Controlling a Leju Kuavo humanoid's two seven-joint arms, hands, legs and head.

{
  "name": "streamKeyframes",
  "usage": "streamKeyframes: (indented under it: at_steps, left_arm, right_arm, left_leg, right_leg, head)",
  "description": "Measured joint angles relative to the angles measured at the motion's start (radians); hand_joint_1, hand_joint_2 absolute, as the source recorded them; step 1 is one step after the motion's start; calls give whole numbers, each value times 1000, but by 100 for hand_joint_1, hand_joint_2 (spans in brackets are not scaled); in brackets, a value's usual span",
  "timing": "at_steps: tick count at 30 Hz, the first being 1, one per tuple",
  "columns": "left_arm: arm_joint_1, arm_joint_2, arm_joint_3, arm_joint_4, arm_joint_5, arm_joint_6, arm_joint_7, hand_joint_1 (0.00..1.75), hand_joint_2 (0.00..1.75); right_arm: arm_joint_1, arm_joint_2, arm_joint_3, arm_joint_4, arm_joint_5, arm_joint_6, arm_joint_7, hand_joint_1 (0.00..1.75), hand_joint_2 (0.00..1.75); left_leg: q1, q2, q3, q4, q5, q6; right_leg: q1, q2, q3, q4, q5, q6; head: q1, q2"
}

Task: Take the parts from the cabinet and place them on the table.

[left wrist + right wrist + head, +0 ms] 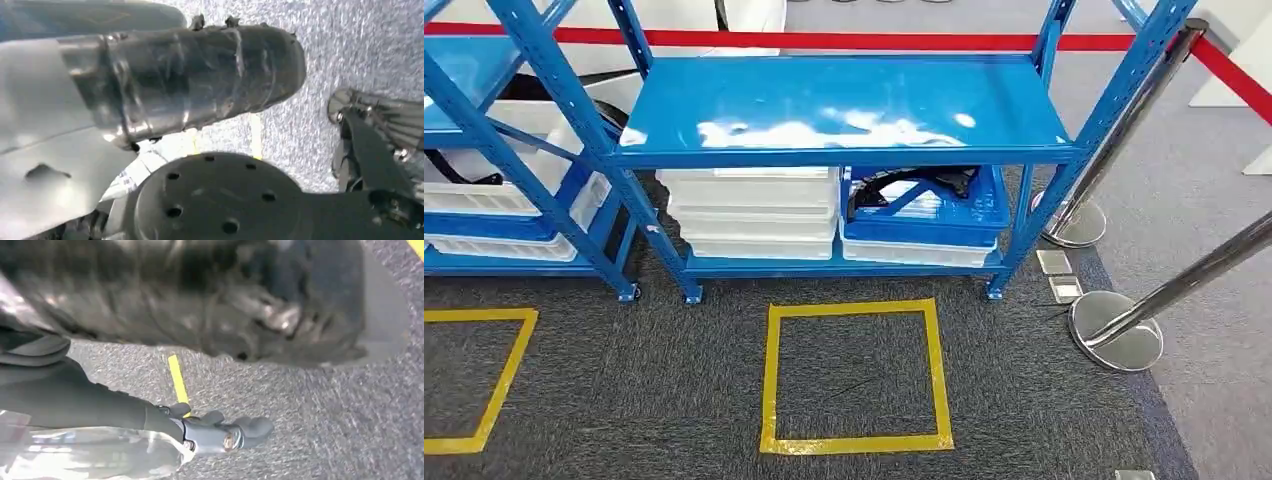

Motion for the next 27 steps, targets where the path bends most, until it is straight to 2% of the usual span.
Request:
streamKeyframes:
  at_steps: [1, 2, 3, 4, 5, 6, 7, 8, 9, 10, 11, 12, 13, 14, 15, 16, 17, 19, 20, 21, 22, 23, 24, 25, 26, 27]
  left_arm:
    - [0, 2, 0, 0, 0, 0, -2, 0, 0]
    - [0, 3, 0, 0, 0, 0, -2, 0, 0]
    - [0, 4, 0, 0, 0, 0, 0, 0, 0]
    - [1, 5, 0, 0, 0, 0, 1, 0, 0]
    - [3, 6, 0, 0, 0, 0, 1, 0, 0]
    - [5, 7, 0, 0, 0, 0, 1, 0, 0]
    - [6, 8, 0, 0, 0, 0, 1, 0, 0]
    - [6, 8, 0, 0, 0, 0, 1, 0, 0]
    - [6, 9, 0, 0, 0, 0, 1, 0, 0]
    - [6, 10, 0, 0, 0, 0, 2, 0, 0]
    - [5, 10, 0, 0, 0, 0, 3, 0, 0]
    - [3, 10, 0, 0, 0, 0, 3, 0, 0]
    - [4, 10, 0, 0, 0, 0, 3, 0, 0]
    - [4, 10, 0, 0, 0, 0, 5, 0, 0]
    - [6, 7, 0, 0, 0, 1, 6, 0, 0]
    - [8, 5, 0, 0, 0, 3, 6, 0, 0]
    - [8, 2, 0, 0, 0, 3, 8, 0, 0]
    - [6, 1, 0, 0, 0, 3, 9, 0, 0]
    - [7, 1, 0, 0, 0, 3, 9, 0, 0]
    - [8, 1, 0, 0, 0, 3, 9, 0, 0]
    - [9, 1, 0, 0, 0, 3, 9, 0, 0]
    - [9, 0, 0, 0, 0, 3, 8, 0, 0]
    - [9, 0, 0, 0, 0, 3, 8, 0, 0]
    - [9, -2, 0, 0, 0, 3, 8, 0, 0]
    - [11, -6, 0, 0, 0, 3, 8, 0, 0]
    - [9, -9, 0, 0, 0, 2, 10, 0, 0]
  right_arm:
    - [3, 2, 0, 0, 0, 0, 0, 0, 0]
    - [4, 1, 1, 0, 0, 0, 0, 0, 0]
    - [2, 1, 2, 0, 0, 0, 0, 0, 0]
    - [1, 1, 5, -1, 0, 0, 0, 0, 0]
    - [1, 1, 7, -1, 0, 0, 2, 0, 0]
    - [2, 1, 8, -1, 0, 0, 4, 0, 0]
    - [5, 2, 8, 0, 0, 0, 6, 0, 0]
    - [6, 2, 9, -1, 0, 0, 6, 0, 0]
    - [6, 2, 9, -1, -1, 0, 7, 0, 0]
    - [6, 2, 9, -1, -1, 0, 8, 0, 0]
    - [5, 1, 9, -1, -1, 0, 8, 0, 0]
    - [3, 2, 9, -1, -1, 0, 10, 0, 0]
    - [2, 2, 10, -1, -1, 0, 11, 0, 0]
    - [3, 1, 10, -1, -1, 0, 11, 0, 0]
    - [2, 1, 10, -2, -1, 0, 12, 0, 0]
    - [2, 1, 10, -2, -1, 0, 12, 0, 0]
    - [0, 1, 10, -2, -1, 0, 12, 0, 0]
    - [3, 2, 12, -2, -1, 0, 12, 0, 0]
    - [3, 2, 13, -2, -1, 0, 12, 0, 0]
    - [3, 2, 13, -2, -1, 0, 10, 0, 0]
    - [8, 1, 13, -2, -2, 0, 10, 0, 0]
    - [12, 1, 13, -2, -2, 0, 8, 0, 0]
    - [13, 0, 14, -2, -2, 0, 7, 0, 0]
    - [13, 0, 14, -2, -2, 0, 6, 0, 0]
    - [18, -5, 14, 1, -2, 0, 4, 0, 0]
    - [16, -3, 15, 0, -1, 1, 2, 0, 0]
  left_leg:
    - [1, 1, -6, 19, -15, -5]
    - [3, 3, -36, 77, -45, -11]
    - [6, 3, -84, 163, -83, -15]
    - [8, 3, -129, 243, -108, -18]
    - [9, 3, -164, 299, -118, -21]
    - [11, 4, -183, 319, -107, -23]
    - [12, 4, -176, 291, -72, -24]
    - [13, 4, -152, 234, -31, -23]
    - [14, 5, -110, 143, 21, -21]
    - [14, 8, -72, 64, 56, -17]
    - [13, 10, -57, 27, 51, -12]
    - [12, 8, -46, 14, 37, 0]
    - [11, 8, -45, 8, 35, 5]
    - [11, 7, -44, 4, 31, 14]
    - [14, 6, -30, 3, 28, 22]
    - [15, 6, -17, -1, 24, 28]
    - [15, 7, -7, -3, 19, 33]
    - [14, 7, 8, -4, 5, 37]
    - [14, 7, 18, -4, -4, 38]
    - [13, 7, 30, -4, -11, 37]
    - [12, 5, 46, -5, -22, 37]
    - [11, 1, 63, -6, -34, 37]
    - [7, -1, 83, -9, -48, 35]
    - [5, -1, 98, -12, -61, 34]
    - [7, -1, 106, -13, -73, 34]
    - [2, -12, 111, -21, -82, 24]
  right_leg:
    - [0, -2, 9, -11, 0, -3]
    - [-1, -3, 15, -18, 0, -6]
    - [-1, -4, 16, -19, -1, -11]
    - [-1, -4, 17, -19, -8, -13]
    - [-1, -4, 20, -19, -13, -13]
    - [-1, -3, 26, -19, -17, -12]
    - [-1, -3, 35, -19, -22, -10]
    - [-2, -3, 44, -19, -27, -7]
    - [-2, -3, 56, -19, -34, -3]
    - [-2, -3, 63, -19, -41, 2]
    - [4, -3, 67, -15, -49, 10]
    - [5, -1, 69, -15, -57, 17]
    - [5, -3, 74, -21, -58, 23]
    - [4, -2, 80, -7, -48, 31]
    - [4, -3, 83, -6, -57, 34]
    - [2, -3, 73, 14, -65, 39]
    - [1, -3, 47, 69, -82, 46]
    - [-1, -3, -60, 235, -127, 55]
    - [-1, -3, -107, 293, -145, 57]
    - [-1, -3, -137, 316, -155, 56]
    - [-1, -3, -150, 298, -145, 50]
    - [1, -3, -146, 249, -119, 43]
    - [4, -3, -134, 172, -64, 31]
    - [10, -2, -124, 98, 13, 15]
    - [20, 0, -128, 41, 103, -2]
    - [22, 1, -121, 52, 51, -4]
  head:
    - [0, 0]
    - [-3, 0]
    - [-2, 0]
    - [-2, 0]
    - [-3, 0]
    - [-3, 0]
    - [-3, 0]
    - [-2, 0]
    - [-2, 0]
    - [-3, 0]
    - [-3, 0]
    - [0, 0]
    - [0, 0]
    - [-2, 0]
    - [-1, 0]
    - [0, 0]
    - [1, 0]
    - [0, 0]
    - [0, 0]
    - [0, 0]
    - [1, 0]
    - [1, 0]
    - [1, 0]
    - [1, 0]
    - [2, 0]
    - [-3, 0]
